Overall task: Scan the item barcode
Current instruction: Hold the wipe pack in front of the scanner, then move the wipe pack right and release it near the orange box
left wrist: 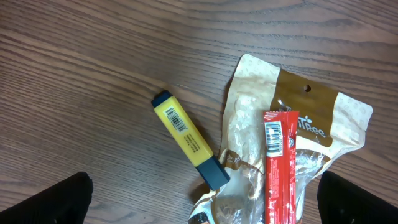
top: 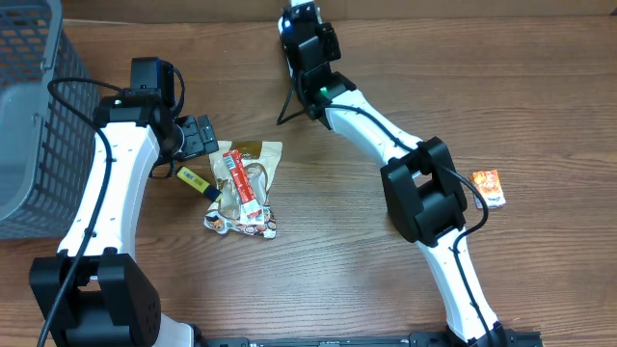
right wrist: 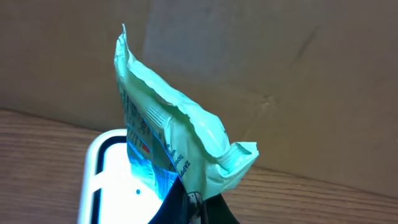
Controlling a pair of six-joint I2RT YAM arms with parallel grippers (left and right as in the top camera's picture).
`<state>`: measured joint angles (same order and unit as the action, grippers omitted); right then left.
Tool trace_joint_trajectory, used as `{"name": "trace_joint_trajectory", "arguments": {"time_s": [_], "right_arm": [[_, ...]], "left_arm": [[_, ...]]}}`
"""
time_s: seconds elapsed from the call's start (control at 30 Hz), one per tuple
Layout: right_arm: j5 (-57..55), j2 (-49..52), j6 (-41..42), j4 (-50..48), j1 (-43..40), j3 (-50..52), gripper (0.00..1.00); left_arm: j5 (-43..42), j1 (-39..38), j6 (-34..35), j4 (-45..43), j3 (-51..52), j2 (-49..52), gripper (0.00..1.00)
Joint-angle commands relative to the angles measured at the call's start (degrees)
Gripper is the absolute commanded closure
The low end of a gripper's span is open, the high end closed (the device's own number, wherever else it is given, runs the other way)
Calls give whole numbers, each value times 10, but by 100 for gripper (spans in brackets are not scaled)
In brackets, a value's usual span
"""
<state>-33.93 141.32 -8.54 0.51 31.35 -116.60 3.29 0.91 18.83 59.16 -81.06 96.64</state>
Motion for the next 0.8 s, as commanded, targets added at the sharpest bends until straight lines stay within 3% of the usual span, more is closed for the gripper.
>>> {"name": "trace_joint_trajectory", "arguments": {"time_s": [0.0, 0.4, 0.63, 0.77], "right_arm": [[2, 8, 8, 12, 12, -7, 96], [1, 3, 9, 45, 14, -9, 96], [2, -67, 9, 50, 9, -9, 96], [19, -127, 14, 106, 0, -9, 96]], "left_arm": [[3, 2, -13, 0, -6, -7, 0], [3, 2, -13, 0, -6, -7, 0], [3, 2, -13, 0, -6, -7, 0], [3, 2, -13, 0, -6, -7, 0]]}}
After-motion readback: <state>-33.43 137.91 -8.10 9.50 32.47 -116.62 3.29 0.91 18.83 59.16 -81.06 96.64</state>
